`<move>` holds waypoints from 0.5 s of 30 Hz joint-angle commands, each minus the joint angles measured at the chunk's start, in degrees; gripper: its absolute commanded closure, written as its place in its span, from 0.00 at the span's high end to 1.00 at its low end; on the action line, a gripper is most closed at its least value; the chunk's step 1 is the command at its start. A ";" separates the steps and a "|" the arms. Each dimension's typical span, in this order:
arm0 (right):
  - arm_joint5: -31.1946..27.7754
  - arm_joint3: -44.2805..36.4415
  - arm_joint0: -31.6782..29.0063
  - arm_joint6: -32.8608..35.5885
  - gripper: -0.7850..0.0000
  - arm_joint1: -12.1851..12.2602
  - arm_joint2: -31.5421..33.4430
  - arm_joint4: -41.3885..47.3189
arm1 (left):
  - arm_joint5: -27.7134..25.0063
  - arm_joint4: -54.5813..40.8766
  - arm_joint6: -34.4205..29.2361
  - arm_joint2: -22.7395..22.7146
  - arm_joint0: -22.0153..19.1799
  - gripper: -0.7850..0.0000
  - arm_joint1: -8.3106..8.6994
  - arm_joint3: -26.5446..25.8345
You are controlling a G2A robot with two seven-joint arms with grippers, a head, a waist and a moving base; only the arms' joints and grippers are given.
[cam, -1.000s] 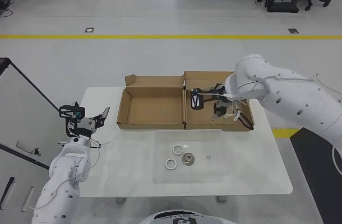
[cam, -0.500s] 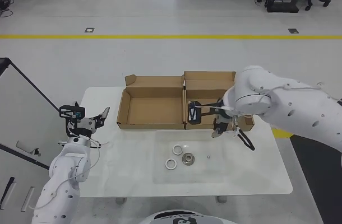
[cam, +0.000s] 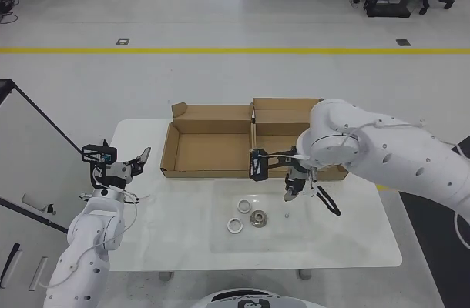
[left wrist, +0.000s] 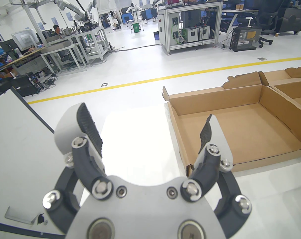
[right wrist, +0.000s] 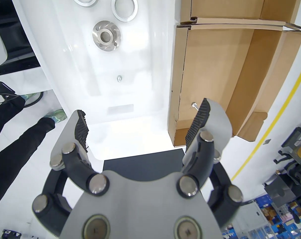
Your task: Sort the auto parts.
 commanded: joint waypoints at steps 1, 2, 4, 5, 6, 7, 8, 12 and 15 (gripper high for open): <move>-0.01 0.00 0.00 -0.01 1.00 0.00 0.00 -0.01 | 0.00 0.00 0.00 0.00 0.00 1.00 0.00 0.00; -0.01 0.00 0.00 -0.01 1.00 0.00 0.00 -0.01 | 0.00 0.00 0.00 0.00 0.00 1.00 0.00 0.00; -0.01 0.00 0.00 -0.01 1.00 0.00 0.00 -0.01 | 0.00 0.00 0.00 0.00 0.00 1.00 0.00 0.00; -0.01 0.00 0.00 -0.01 1.00 0.00 0.00 -0.01 | 0.00 0.00 0.00 0.00 0.00 1.00 0.00 0.00; -0.01 0.00 0.00 -0.01 1.00 0.00 0.00 -0.01 | 0.00 0.00 0.00 0.00 0.00 1.00 0.00 0.00; 0.11 0.04 -0.23 -0.47 1.00 0.01 0.01 -0.05 | 0.00 0.00 0.00 0.00 0.00 1.00 0.00 0.00; 0.18 0.06 -0.69 -1.27 1.00 0.04 0.00 -0.42 | 0.00 0.00 0.00 0.00 0.00 1.00 0.00 0.00; -1.65 -0.88 -2.42 -1.68 1.00 0.03 0.00 -1.96 | 0.00 0.00 0.00 0.00 0.00 1.00 0.00 0.00; -1.53 -1.26 -3.89 -1.55 1.00 -0.27 0.00 -2.93 | 0.00 0.00 0.00 0.00 0.00 1.00 0.00 0.00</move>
